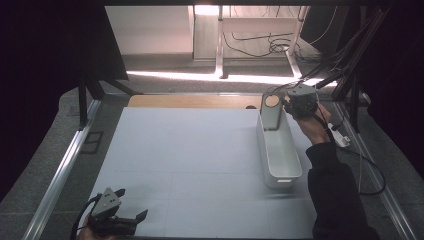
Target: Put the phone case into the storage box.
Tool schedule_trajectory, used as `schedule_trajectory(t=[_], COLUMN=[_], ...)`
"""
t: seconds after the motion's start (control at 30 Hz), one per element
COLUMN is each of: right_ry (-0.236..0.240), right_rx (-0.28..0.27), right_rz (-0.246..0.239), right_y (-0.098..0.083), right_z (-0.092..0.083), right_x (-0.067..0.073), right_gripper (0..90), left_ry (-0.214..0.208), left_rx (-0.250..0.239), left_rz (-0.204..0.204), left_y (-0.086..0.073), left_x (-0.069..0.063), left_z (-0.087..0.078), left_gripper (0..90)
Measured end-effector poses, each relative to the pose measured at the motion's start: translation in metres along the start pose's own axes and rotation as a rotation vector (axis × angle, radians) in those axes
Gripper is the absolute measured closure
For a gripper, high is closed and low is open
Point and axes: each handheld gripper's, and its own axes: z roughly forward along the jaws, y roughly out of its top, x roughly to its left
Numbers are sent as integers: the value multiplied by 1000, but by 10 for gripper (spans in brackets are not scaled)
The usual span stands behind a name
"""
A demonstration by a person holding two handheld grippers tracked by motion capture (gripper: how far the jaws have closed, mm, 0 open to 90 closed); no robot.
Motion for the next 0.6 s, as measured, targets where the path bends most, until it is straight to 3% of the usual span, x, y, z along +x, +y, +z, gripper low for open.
schedule_trajectory(t=[0.17,0.43,0.6], right_ry=[18,71,103], right_rx=[7,14,6], right_rz=[27,163,202], right_y=[-2,-10,-11], right_z=[-4,-17,-24], right_x=[0,0,2], right_gripper=[554,415,357], left_ry=[1,32,30], left_rx=[-7,-32,-33], left_rz=[-12,-28,-27], left_y=[0,-2,-2], left_x=[1,3,3], left_z=[-1,-4,-4], left_gripper=[0,0,0])
